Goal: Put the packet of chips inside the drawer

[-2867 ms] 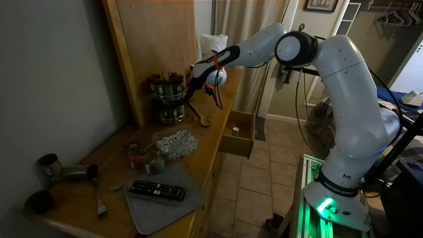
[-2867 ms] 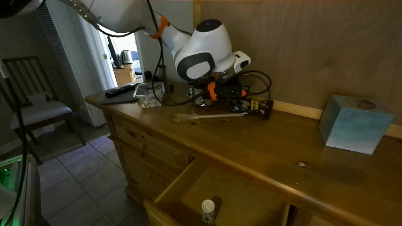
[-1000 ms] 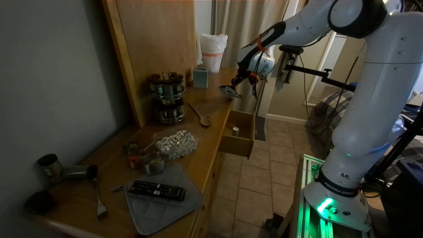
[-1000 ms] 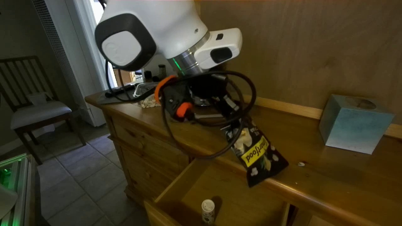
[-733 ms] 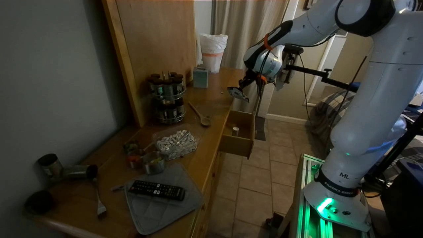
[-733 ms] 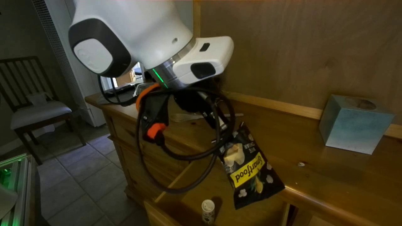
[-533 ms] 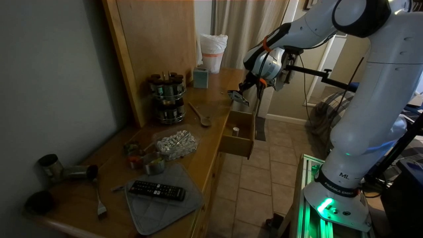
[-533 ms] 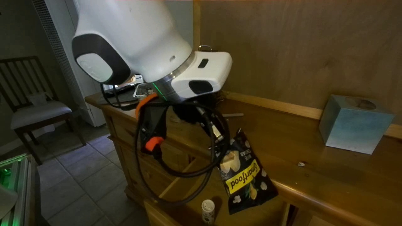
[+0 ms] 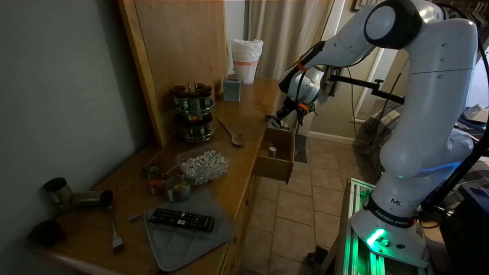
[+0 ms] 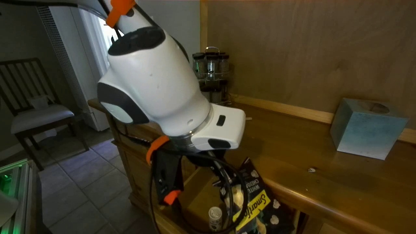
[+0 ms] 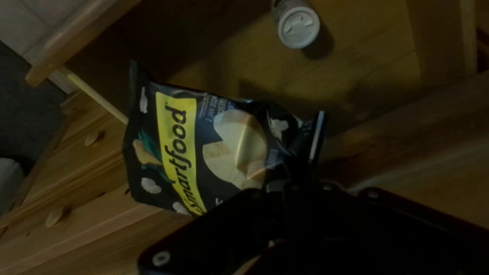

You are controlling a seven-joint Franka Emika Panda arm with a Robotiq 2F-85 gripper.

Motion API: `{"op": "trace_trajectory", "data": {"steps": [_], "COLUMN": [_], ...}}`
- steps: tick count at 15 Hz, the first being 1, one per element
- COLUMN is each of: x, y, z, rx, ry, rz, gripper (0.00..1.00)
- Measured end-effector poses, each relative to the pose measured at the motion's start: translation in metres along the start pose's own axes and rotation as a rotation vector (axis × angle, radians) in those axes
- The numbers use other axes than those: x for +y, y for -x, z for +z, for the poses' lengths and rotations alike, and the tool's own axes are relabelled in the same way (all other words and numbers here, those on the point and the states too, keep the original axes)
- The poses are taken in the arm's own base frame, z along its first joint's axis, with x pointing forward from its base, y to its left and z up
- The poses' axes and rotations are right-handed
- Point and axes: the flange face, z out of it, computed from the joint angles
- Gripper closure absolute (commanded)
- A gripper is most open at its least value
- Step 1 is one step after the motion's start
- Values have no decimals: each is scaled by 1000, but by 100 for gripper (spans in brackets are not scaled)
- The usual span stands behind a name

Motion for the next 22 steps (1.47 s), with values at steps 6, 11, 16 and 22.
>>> {"op": "trace_trajectory", "data": {"steps": [6, 11, 16, 22], "x": [51, 44, 36, 55], "y": [26, 22, 11, 28], "z": [12, 45, 81, 111], "rx": [-22, -29, -36, -74], "ry": [-33, -76, -103, -97], "rz": [-25, -85, -108, -55], "gripper": [100, 100, 100, 100]}}
